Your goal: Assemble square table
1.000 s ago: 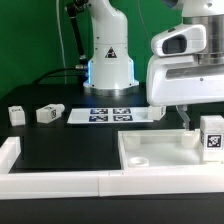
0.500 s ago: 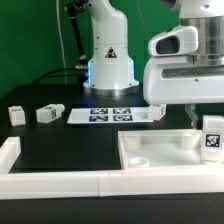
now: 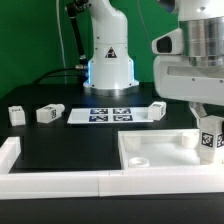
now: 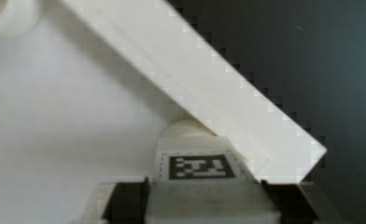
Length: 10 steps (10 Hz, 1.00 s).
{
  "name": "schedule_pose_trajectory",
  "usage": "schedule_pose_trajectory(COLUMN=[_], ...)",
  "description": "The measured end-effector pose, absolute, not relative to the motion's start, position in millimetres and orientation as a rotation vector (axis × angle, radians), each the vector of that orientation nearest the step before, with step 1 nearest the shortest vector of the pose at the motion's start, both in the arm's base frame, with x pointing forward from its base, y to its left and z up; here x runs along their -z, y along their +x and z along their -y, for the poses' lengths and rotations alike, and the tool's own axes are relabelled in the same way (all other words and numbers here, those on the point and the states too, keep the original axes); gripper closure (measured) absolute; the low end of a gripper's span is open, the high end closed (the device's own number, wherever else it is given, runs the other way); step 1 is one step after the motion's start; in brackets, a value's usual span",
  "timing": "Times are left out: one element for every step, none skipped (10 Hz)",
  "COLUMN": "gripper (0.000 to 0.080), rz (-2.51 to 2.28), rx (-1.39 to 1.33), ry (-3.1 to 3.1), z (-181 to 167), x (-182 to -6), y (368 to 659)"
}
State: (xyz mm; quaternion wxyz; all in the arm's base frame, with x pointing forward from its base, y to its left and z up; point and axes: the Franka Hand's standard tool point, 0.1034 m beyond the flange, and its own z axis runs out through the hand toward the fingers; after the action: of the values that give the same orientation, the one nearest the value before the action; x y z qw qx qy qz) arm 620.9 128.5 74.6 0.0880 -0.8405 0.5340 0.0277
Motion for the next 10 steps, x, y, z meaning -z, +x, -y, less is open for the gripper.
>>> schedule_pose_trajectory(gripper=[0.0505,0.0505,0.0505,0.0505,0.0415,0.0415,0.0214,0.0169,0.0155,0.0155], rz=[-1.744,-1.836,-1.881,-1.912,-1.856,-1.836,-1.584,-1.318,-1.184,-1.068], rx=[-0.115,-0.142,-0.153,-0.161,-0.152,-0.149,-0.103,-0.06,-0.04,-0.026], ry=[-2.363,-2.263,-2.217,-2.192,-2.236,-2.254,-2.45,-2.602,-2.662,-2.711], z=[-129.6,-127.0,-127.3,-129.0,-128.6,-128.8,-128.0,-126.4,-126.8,-126.3], x=[-74.5,-74.6,-74.7,-74.5,-74.5,-74.6,-75.7,-77.1,-79.0,-78.5], y=[622.0,624.0,624.3,623.8,623.8,623.7,624.6,626.6,627.0,626.9])
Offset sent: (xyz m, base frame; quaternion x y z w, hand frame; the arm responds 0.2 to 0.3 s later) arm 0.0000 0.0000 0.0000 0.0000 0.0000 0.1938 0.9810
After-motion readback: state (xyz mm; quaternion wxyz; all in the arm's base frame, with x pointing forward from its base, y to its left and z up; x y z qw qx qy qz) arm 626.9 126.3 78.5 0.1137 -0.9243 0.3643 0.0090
